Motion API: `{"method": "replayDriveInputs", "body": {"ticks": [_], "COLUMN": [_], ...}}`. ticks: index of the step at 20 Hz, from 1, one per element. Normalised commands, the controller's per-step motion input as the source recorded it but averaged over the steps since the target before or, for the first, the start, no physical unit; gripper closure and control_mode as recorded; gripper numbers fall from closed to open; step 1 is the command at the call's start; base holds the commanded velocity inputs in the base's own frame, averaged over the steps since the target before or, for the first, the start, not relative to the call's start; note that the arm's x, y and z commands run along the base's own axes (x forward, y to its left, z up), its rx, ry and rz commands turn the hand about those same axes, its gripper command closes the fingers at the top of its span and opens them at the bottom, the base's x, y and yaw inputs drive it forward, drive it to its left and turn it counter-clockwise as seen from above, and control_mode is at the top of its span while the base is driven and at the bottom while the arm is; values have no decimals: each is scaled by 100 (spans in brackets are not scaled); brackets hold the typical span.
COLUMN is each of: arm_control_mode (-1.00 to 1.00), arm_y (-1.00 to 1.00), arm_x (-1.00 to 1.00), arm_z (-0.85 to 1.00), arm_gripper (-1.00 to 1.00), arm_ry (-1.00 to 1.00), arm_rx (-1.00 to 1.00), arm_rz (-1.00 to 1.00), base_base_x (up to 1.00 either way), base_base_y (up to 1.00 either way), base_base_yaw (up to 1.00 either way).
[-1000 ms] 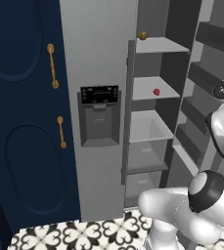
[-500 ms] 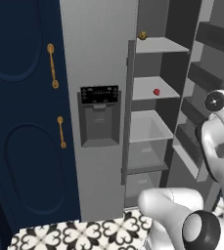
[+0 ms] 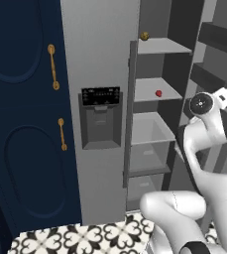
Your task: Take the strawberry from the fridge and place it on top of the pancake, located on the dining counter.
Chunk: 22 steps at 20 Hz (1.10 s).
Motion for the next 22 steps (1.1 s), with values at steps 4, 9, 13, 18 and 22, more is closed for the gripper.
{"method": "replayDriveInputs", "body": {"ticks": [4, 9, 13, 18, 22], "arm_control_mode": [-100, -100, -100, -100, -100], "arm_y": [49, 71, 51, 48, 51], "arm_x": [0, 0, 0, -8, -41], "arm_z": [-32, -19, 0, 0, -4], "arm_gripper": [-100, -100, -100, -100, -100], "arm_ry": [-5, 0, -1, -3, 0], "arm_rx": [21, 19, 3, 1, 15], "arm_rz": [15, 10, 0, 0, 0], "base_base_x": [0, 0, 0, 0, 0], "base_base_y": [0, 0, 0, 0, 0], "base_base_yaw": [0, 0, 0, 0, 0]}}
